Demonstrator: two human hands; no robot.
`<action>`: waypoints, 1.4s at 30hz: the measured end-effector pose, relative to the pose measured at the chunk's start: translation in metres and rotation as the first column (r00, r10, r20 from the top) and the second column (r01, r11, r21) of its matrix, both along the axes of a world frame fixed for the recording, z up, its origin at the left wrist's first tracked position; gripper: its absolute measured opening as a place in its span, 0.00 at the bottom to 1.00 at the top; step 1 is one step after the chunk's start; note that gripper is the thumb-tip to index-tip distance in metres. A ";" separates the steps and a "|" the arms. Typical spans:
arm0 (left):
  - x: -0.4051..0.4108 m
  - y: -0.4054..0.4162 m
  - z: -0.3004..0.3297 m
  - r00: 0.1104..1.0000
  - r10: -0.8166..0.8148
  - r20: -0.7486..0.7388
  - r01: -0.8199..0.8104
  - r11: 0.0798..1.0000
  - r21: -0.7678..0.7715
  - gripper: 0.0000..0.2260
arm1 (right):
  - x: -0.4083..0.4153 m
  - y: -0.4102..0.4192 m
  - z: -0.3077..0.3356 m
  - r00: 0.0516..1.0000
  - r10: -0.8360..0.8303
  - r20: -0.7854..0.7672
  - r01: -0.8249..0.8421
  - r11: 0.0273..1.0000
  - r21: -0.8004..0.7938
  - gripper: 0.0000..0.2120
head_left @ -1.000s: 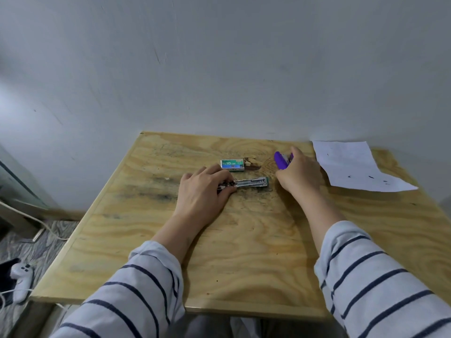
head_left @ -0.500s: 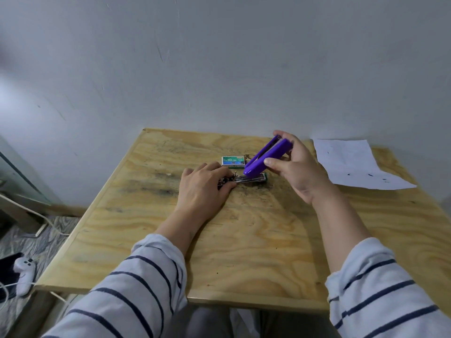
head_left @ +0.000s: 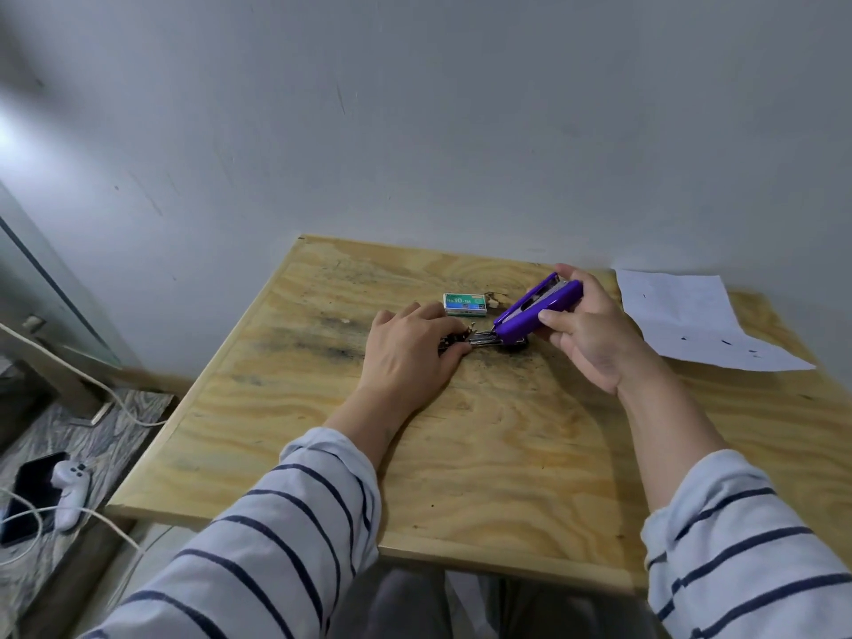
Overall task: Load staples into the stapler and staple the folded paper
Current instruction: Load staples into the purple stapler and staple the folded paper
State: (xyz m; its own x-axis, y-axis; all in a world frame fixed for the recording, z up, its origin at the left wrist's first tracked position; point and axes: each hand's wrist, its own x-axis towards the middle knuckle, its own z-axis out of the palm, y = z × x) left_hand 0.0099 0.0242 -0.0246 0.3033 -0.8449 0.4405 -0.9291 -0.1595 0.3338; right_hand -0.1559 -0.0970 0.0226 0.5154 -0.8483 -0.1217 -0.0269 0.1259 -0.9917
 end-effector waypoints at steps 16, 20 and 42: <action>0.000 0.003 0.002 0.998 -0.020 0.054 0.023 0.998 -0.057 0.12 | 0.011 0.030 0.015 0.950 0.008 -0.312 -0.176 0.840 -0.514 0.31; 0.000 0.003 0.000 0.997 -0.012 0.073 0.017 0.997 -0.080 0.10 | 0.015 0.036 0.015 0.946 0.043 -0.321 -0.210 0.836 -0.506 0.30; 0.000 0.003 -0.003 0.999 0.018 0.037 -0.013 0.992 -0.122 0.07 | -0.003 0.016 0.014 0.981 -0.187 -0.056 0.178 0.975 -0.135 0.27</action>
